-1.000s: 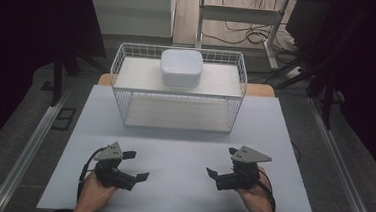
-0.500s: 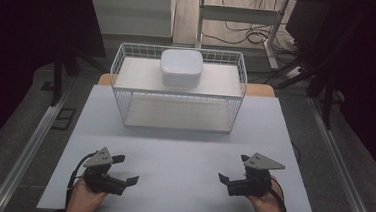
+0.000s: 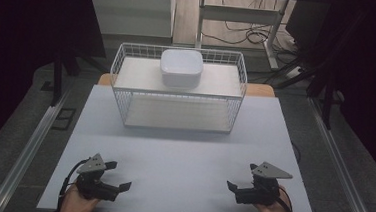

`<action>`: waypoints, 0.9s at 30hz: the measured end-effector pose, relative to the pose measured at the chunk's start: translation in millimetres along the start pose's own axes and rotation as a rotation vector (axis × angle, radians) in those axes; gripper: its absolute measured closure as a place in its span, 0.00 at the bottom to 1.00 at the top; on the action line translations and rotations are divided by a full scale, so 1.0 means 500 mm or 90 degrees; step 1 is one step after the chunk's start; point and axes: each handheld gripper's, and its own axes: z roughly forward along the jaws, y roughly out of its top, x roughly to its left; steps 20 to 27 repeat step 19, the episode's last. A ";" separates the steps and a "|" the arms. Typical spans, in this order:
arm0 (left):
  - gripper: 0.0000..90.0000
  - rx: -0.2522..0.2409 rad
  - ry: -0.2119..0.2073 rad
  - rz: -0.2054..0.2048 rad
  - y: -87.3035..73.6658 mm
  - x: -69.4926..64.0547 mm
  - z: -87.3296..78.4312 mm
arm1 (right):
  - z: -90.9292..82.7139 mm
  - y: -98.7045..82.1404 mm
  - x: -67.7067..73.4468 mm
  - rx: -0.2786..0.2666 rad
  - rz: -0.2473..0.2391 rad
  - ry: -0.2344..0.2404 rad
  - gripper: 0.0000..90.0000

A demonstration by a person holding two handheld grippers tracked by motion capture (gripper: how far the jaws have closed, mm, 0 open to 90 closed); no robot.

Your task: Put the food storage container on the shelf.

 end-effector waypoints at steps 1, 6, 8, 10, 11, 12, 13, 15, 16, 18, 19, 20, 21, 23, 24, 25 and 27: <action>0.05 0.003 0.000 -0.003 -0.002 0.001 0.001 | 0.000 -0.004 0.000 0.005 0.000 -0.001 0.00; 0.05 0.021 -0.002 -0.014 -0.011 0.006 0.007 | 0.006 -0.023 0.001 0.036 0.001 0.003 0.00; 0.05 0.027 -0.003 -0.017 -0.013 0.006 0.009 | 0.012 -0.031 0.005 0.059 0.002 0.007 0.00; 0.05 0.030 -0.004 -0.018 -0.013 0.007 0.009 | 0.014 -0.033 0.006 0.066 -0.001 0.008 0.00; 0.05 0.030 -0.004 -0.021 -0.014 0.007 0.010 | 0.015 -0.034 0.007 0.073 -0.002 0.008 0.00; 0.05 0.031 -0.005 -0.023 -0.014 0.008 0.010 | 0.016 -0.035 0.007 0.079 -0.001 0.010 0.00; 0.04 0.030 -0.006 -0.026 -0.014 0.008 0.010 | 0.019 -0.037 0.007 0.083 0.000 0.011 0.00; 0.04 0.029 -0.007 -0.030 -0.014 0.009 0.009 | 0.021 -0.040 0.006 0.094 0.001 0.012 0.00; 0.04 0.028 -0.007 -0.031 -0.014 0.010 0.009 | 0.022 -0.040 0.005 0.096 0.001 0.012 0.00; 0.04 0.028 -0.007 -0.031 -0.014 0.010 0.009 | 0.023 -0.041 0.005 0.097 0.001 0.012 0.00; 0.04 0.028 -0.006 -0.031 -0.013 0.010 0.009 | 0.023 -0.041 0.005 0.097 0.000 0.012 0.00; 0.04 0.028 -0.006 -0.031 -0.013 0.010 0.009 | 0.023 -0.041 0.005 0.097 0.000 0.012 0.00; 0.04 0.028 -0.006 -0.031 -0.013 0.010 0.009 | 0.023 -0.041 0.005 0.097 0.000 0.012 0.00; 0.04 0.028 -0.006 -0.031 -0.013 0.010 0.009 | 0.023 -0.041 0.005 0.097 0.000 0.012 0.00; 0.04 0.028 -0.006 -0.031 -0.013 0.010 0.009 | 0.023 -0.041 0.005 0.097 0.000 0.012 0.00; 0.04 0.028 -0.006 -0.031 -0.013 0.010 0.009 | 0.023 -0.041 0.005 0.097 0.000 0.012 0.00; 0.04 0.028 -0.006 -0.031 -0.013 0.010 0.009 | 0.023 -0.041 0.005 0.097 0.000 0.012 0.00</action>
